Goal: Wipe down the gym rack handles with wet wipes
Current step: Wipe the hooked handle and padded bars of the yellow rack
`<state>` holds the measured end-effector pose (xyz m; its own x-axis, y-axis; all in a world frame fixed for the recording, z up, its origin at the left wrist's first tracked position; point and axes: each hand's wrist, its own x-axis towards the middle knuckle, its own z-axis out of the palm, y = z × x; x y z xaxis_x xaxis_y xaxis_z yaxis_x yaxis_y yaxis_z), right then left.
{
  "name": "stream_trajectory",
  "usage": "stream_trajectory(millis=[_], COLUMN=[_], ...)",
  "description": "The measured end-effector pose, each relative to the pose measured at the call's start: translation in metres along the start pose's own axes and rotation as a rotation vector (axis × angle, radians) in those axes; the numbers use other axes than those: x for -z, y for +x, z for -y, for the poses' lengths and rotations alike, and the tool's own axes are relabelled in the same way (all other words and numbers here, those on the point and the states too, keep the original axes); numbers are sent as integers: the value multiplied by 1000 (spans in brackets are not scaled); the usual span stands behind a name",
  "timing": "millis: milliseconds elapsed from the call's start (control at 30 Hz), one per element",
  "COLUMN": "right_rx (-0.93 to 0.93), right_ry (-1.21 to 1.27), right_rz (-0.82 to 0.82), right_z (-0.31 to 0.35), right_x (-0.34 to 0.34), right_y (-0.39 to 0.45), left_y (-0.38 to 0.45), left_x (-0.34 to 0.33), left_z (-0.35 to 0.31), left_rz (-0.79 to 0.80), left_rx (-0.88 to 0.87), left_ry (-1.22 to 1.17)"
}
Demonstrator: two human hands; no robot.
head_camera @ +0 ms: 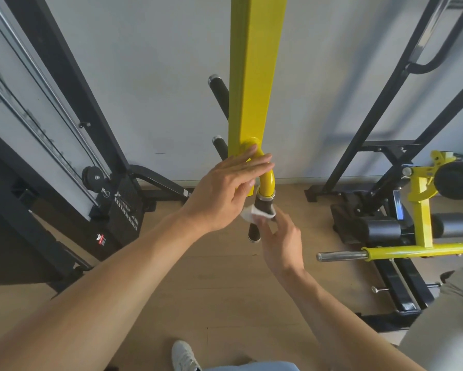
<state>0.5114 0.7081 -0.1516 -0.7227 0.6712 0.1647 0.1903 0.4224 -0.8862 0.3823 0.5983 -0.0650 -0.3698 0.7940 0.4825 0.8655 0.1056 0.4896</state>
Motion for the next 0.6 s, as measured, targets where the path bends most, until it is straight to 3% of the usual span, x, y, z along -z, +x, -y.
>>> stream_trajectory(millis=[100, 200, 267, 433, 500, 600], right_rx=[106, 106, 98, 210, 196, 93], right_ry=[45, -127, -161, -23, -31, -161], right_rz=[-76, 132, 187, -42, 5, 178], right_z=[6, -25, -38, -1, -3, -24], right_x=[0, -3, 0, 14, 14, 7], right_y=[5, -3, -7, 12, 14, 12], left_y=[-1, -2, -3, -10, -23, -57], left_x=[-3, -7, -8, -15, -28, -56], left_z=[-2, -2, 0, 0, -7, -4], left_rz=[-19, -40, -29, -54, -154, -291], left_rx=[-2, 13, 12, 11, 76, 353], left_ry=[-8, -12, -20, -46, -121, -260])
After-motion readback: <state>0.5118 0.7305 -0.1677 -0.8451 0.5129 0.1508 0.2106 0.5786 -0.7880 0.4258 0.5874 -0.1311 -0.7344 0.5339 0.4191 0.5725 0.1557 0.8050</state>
